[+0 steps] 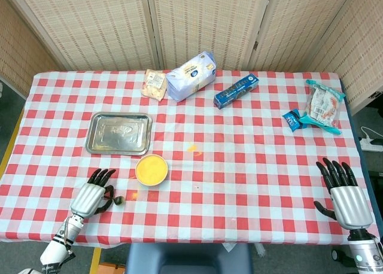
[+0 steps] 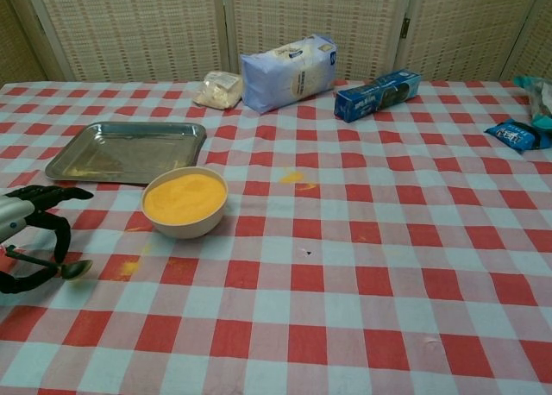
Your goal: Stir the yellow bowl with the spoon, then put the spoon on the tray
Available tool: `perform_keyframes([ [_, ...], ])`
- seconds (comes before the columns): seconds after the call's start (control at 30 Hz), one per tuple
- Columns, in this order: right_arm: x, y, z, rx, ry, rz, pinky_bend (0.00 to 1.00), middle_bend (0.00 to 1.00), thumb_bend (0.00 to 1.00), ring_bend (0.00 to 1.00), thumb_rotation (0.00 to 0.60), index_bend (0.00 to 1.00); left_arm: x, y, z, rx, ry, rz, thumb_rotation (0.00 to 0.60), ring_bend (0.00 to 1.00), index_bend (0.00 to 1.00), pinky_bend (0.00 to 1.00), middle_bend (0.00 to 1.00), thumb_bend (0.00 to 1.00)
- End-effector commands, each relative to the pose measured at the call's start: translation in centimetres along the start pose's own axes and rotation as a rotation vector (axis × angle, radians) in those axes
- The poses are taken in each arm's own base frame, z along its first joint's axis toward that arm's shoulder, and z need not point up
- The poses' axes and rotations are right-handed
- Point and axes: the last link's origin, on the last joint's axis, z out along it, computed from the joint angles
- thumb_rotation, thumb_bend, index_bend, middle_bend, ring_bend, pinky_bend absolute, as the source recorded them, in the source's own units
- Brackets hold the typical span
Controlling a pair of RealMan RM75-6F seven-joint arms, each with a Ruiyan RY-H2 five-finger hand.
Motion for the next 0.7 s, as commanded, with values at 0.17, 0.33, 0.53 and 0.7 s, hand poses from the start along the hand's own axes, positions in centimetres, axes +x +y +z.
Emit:
perform_keyframes([
  [0.17,-0.1,-0.1,0.0,0.006,-0.006,0.001,0.0,0.0,0.08,0.0,0.6,0.0,3.1,-1.1,-0.9,0.014,0.117,-0.02,0.6,0.0,0.67,0.0,0.05,0.56],
  [0.33,0.1,-0.2,-0.1,0.012,-0.001,0.008,0.0,0.0,0.08,0.0,0.6,0.0,6.1,-0.6,-0.4,0.011,0.19,0.007,0.6,0.0,0.67,0.0,0.06,0.56],
  [0.53,0.1,-0.1,-0.1,0.013,-0.006,0.013,0.0,0.0,0.08,0.0,0.6,0.0,8.1,2.3,1.1,-0.024,0.188,0.041,0.6,0.0,0.67,0.0,0.06,0.56],
  [0.7,0.3,0.1,-0.1,0.008,0.0,0.021,0.0,0.0,0.08,0.0,0.6,0.0,8.5,5.5,3.2,-0.08,0.172,0.076,0.6,0.0,0.67,0.0,0.06,0.56],
])
